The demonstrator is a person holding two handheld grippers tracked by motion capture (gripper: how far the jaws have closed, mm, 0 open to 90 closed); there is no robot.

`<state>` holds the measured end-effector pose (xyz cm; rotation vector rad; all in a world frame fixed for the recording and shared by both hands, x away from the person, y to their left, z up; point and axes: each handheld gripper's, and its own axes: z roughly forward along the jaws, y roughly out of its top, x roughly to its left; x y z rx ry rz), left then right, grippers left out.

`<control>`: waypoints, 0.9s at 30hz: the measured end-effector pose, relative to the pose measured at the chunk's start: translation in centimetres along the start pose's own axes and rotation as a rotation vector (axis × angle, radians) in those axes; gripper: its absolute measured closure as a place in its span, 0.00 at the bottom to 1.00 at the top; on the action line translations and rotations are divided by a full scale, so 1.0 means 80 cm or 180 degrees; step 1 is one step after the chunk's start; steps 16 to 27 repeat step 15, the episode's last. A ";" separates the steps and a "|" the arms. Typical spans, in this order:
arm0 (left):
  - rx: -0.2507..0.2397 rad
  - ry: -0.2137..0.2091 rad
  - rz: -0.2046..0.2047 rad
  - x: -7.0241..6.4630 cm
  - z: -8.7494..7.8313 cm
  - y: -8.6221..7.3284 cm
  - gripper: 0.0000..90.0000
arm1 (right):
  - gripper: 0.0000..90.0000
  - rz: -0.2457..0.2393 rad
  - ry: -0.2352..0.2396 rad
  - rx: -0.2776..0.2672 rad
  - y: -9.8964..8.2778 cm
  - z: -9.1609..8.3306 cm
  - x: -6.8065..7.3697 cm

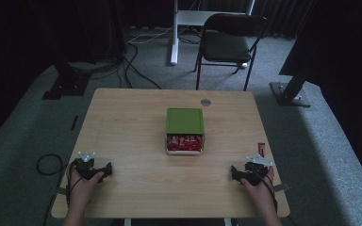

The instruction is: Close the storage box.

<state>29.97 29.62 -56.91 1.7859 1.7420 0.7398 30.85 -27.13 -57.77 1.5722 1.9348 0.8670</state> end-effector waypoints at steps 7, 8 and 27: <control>0.0007 0.0160 -0.0184 -0.006 0.001 0.000 0.02 | 0.12 0.0002 0.0000 -0.0001 0.000 0.000 0.000; 0.0010 0.0170 -0.0194 -0.006 0.001 0.001 0.02 | 0.12 0.0002 0.0000 0.0001 0.000 0.000 0.000; 0.0017 0.0188 -0.0205 -0.007 0.001 0.001 0.02 | 0.12 -0.0009 0.0006 0.0004 0.000 0.000 0.001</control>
